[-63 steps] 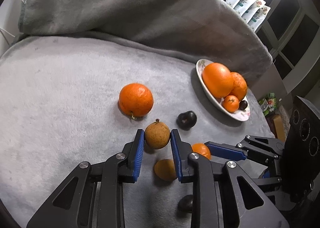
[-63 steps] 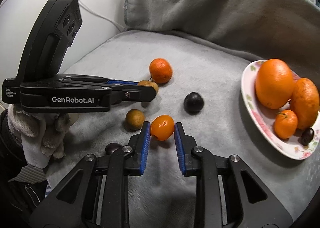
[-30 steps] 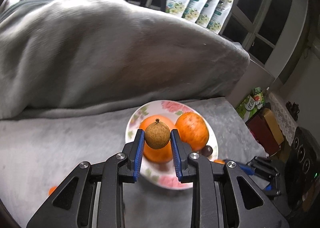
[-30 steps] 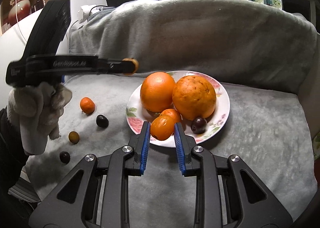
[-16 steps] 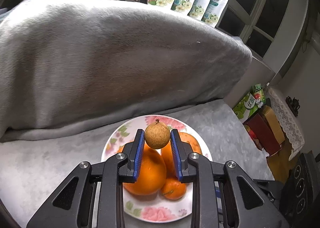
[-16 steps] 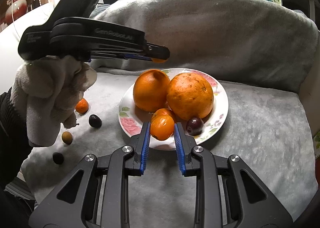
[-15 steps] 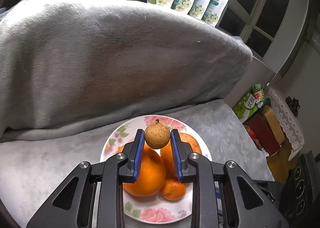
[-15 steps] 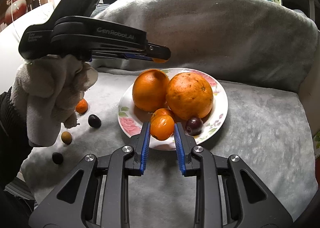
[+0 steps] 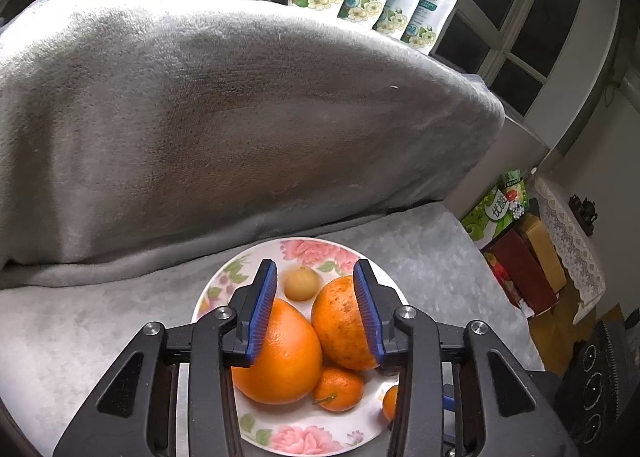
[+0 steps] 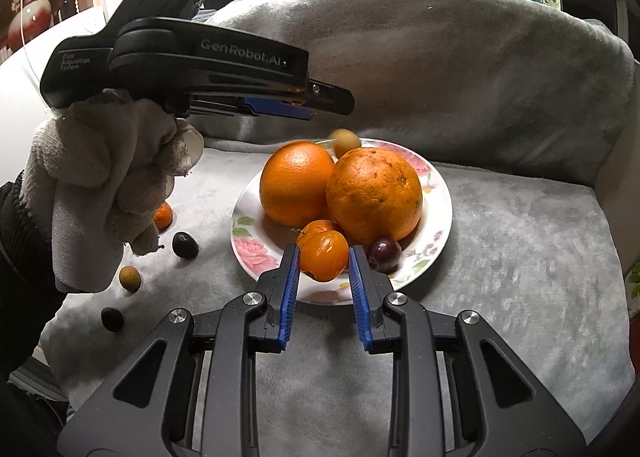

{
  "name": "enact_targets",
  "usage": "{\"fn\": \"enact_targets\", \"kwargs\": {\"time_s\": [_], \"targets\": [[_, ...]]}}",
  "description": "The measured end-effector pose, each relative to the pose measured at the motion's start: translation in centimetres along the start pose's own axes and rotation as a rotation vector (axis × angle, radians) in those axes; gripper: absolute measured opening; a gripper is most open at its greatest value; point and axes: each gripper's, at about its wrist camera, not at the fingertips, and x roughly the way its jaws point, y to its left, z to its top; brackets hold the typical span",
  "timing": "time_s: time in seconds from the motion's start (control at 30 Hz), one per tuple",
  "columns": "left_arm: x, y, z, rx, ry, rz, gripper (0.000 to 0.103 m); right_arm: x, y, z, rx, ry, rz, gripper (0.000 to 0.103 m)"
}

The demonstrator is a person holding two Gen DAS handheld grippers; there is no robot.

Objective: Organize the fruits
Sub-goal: 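Carry the tangerine and brown fruit onto the plate and open both grippers, then withdraw both open grippers from the plate toward the remaining fruits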

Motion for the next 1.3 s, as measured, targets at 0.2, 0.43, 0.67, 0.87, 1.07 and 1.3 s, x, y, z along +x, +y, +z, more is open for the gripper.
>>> {"fn": "enact_targets", "kwargs": {"time_s": [0.2,0.43,0.67,0.87,1.07,1.3], "targets": [[-0.3,-0.2,0.1,0.000,-0.009,0.004,0.062,-0.8,0.1,0.0,0.000,-0.041,-0.017,0.072],[0.0,-0.5,0.0,-0.006,0.008,0.036,0.081,-1.8,0.5,0.1,-0.008,-0.072,-0.034,0.091],[-0.5,-1.0,0.0,0.013,-0.012,0.063,0.081,-2.4,0.8,0.3,-0.012,-0.079,-0.046,0.095],[-1.2,-1.7,0.0,0.042,-0.038,0.091,0.081,-3.0,0.8,0.4,0.001,-0.096,-0.049,0.097],[-1.9,-2.2,-0.1,0.061,-0.058,0.097,0.081,-3.7,1.2,0.6,-0.001,-0.101,-0.058,0.097],[-2.6,-2.4,-0.2,0.062,-0.065,0.089,0.081,-4.3,1.6,0.7,-0.010,-0.122,-0.067,0.097]]}}
